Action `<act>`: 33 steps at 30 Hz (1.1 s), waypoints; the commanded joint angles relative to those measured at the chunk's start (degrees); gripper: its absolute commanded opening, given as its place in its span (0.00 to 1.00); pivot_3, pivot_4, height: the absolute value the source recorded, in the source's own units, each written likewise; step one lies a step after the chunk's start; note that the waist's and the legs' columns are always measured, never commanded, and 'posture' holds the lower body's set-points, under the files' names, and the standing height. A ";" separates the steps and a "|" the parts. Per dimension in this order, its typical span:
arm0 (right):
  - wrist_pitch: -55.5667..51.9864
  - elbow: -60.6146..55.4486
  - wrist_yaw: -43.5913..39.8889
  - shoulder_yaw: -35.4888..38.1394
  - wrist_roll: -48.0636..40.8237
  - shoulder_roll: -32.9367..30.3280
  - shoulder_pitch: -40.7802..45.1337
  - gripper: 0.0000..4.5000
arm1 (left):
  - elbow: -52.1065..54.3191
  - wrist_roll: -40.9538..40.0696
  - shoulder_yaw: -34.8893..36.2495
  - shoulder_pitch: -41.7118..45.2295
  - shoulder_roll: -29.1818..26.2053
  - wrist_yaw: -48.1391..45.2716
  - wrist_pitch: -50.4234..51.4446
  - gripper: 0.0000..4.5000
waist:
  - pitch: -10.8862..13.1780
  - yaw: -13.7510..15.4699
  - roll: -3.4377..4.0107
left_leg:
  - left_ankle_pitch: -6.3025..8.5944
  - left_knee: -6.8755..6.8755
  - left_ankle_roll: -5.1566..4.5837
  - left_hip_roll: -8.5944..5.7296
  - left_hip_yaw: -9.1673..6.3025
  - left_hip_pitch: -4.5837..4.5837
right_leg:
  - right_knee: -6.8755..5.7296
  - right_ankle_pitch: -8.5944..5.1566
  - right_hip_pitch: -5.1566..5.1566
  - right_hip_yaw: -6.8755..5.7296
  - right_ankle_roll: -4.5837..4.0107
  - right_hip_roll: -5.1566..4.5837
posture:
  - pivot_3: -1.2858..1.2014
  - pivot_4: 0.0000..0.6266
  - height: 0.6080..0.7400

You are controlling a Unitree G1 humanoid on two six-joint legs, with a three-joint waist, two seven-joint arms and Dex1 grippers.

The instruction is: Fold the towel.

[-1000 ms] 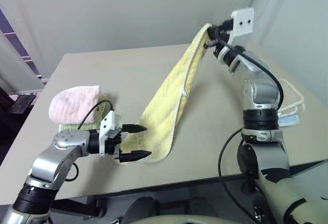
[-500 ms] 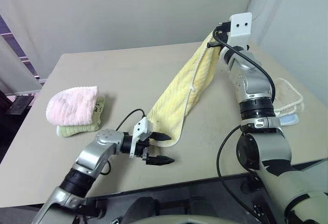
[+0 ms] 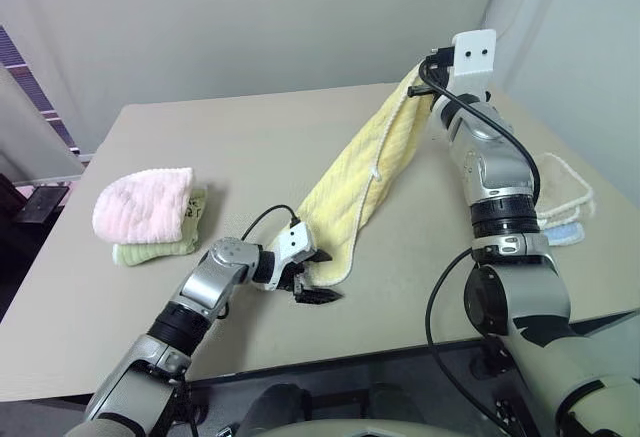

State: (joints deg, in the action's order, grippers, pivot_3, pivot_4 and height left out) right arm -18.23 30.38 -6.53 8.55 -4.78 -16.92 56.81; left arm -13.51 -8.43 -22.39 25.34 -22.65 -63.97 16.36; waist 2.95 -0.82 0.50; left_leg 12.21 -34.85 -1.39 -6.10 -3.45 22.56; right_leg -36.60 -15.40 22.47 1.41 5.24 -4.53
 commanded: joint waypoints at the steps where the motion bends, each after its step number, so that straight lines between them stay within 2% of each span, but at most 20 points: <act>1: 0.96 -3.49 1.15 0.82 0.14 -0.94 0.49 0.01 | -1.65 2.77 -1.45 1.84 1.60 1.97 0.27 1.00 | 0.00 0.07 0.00 | 0.01 -0.04 0.01 -0.01 -0.01 -0.01 | -0.01 0.00 -0.02 -0.01 0.00 -0.01 | 0.52 0.00 1.00; 4: 0.65 -4.37 1.62 0.94 0.04 -1.07 -0.11 0.01 | -1.48 3.62 -2.98 2.27 2.20 0.87 2.07 1.00 | 0.00 0.06 0.00 | 0.01 -0.16 0.01 -0.02 -0.01 -0.01 | -0.04 0.00 -0.05 -0.01 0.00 -0.02 | 0.52 0.00 1.00; 12: 0.06 -6.49 1.84 0.76 0.28 -2.32 -1.43 0.00 | 1.19 7.54 -6.87 1.66 -2.15 -2.11 7.17 0.40 | -0.03 -0.18 -0.04 | 0.00 -0.18 -0.02 0.00 -0.02 -0.04 | -0.22 -0.01 -0.06 0.00 0.02 0.00 | 0.52 0.00 1.00; 17: 0.13 -7.13 2.26 0.38 0.52 -2.76 -1.86 0.00 | 1.03 7.84 -7.57 2.23 -2.33 -2.64 8.47 0.02 | -0.03 -0.22 -0.03 | -0.02 -0.18 -0.04 0.02 -0.07 -0.06 | -0.44 -0.07 -0.08 0.00 -0.05 0.04 | 0.52 0.00 1.00; 22: -0.03 -7.97 2.57 0.52 0.70 -3.22 -2.55 0.00 | -0.65 7.65 -6.84 3.26 -1.27 -2.29 7.16 0.01 | -0.03 -0.15 -0.03 | -0.04 -0.21 -0.07 0.01 -0.09 -0.08 | -0.43 -0.11 -0.09 0.00 -0.11 0.05 | 0.52 0.00 1.00; 25: -0.44 -8.69 2.64 0.96 0.47 -3.77 -3.22 0.00 | -0.85 4.73 -3.00 4.34 -0.65 -2.34 7.92 0.01 | -0.03 0.03 -0.04 | -0.04 -0.23 -0.08 -0.01 -0.09 -0.08 | -0.41 -0.12 -0.09 0.00 -0.10 0.03 | 0.52 0.00 1.00; 29: -0.81 -9.24 3.01 1.62 0.38 -4.70 -4.55 0.00 | 3.75 -5.73 7.05 5.66 -2.25 -5.75 12.73 0.01 | 0.01 -0.12 -0.09 | -0.05 -0.27 -0.09 -0.01 -0.09 0.01 | -0.43 -0.12 -0.07 0.00 -0.11 0.02 | 0.52 0.00 1.00; 33: -1.03 -9.56 3.43 2.47 0.39 -6.08 -5.75 0.00 | 7.16 -16.51 16.93 8.37 -7.49 -10.00 20.76 0.01 | 0.03 -0.37 -0.11 | -0.07 -0.26 -0.12 0.01 -0.10 0.22 | -0.49 -0.11 0.17 0.00 -0.10 0.04 | 0.52 0.00 1.00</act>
State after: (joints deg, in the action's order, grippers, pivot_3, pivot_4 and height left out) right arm -19.59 23.77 -3.59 10.04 -4.70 -22.11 49.98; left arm -8.34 -20.67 -10.24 30.99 -28.95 -72.85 34.96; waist 2.98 -1.18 0.39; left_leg 12.14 -35.10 -1.51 -6.08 -3.54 22.79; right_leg -37.09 -15.52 22.66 1.41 5.14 -4.48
